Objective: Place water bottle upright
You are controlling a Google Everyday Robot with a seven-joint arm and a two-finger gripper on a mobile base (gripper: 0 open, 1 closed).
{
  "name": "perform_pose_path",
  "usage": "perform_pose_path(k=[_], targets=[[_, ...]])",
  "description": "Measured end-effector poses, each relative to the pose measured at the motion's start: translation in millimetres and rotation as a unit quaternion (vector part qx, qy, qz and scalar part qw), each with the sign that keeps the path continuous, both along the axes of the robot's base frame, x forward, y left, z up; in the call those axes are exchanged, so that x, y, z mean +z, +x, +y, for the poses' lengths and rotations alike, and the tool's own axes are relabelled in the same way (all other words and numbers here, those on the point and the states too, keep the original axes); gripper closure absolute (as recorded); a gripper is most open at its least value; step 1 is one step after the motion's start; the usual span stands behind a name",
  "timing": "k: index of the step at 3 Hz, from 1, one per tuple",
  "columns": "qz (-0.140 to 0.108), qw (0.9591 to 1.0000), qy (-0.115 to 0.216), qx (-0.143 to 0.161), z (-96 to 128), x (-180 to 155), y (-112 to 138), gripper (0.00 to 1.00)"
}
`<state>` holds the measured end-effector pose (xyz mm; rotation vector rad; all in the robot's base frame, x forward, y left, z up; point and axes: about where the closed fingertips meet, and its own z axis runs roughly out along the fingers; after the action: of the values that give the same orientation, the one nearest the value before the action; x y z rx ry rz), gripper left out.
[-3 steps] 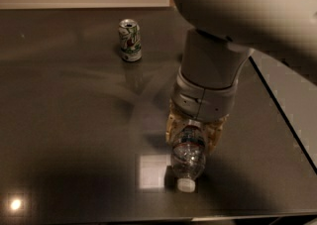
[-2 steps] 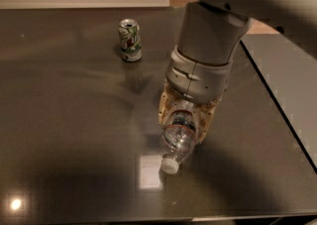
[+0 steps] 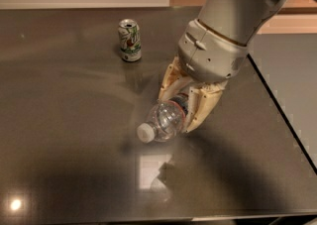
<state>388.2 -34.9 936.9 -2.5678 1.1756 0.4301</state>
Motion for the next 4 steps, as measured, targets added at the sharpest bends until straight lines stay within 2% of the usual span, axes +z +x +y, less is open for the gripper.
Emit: perform_pose_path(k=[1, 2, 3, 4], targets=[[0.054, 0.9916, 0.046, -0.108, 6, 15, -9, 1.00], [0.112, 0.9726, 0.097, -0.179, 14, 22, -17, 1.00], [0.169, 0.9482, 0.160, -0.216, 23, 27, -19, 1.00], [0.214, 0.9215, 0.233, -0.226, 26, 33, -13, 1.00]])
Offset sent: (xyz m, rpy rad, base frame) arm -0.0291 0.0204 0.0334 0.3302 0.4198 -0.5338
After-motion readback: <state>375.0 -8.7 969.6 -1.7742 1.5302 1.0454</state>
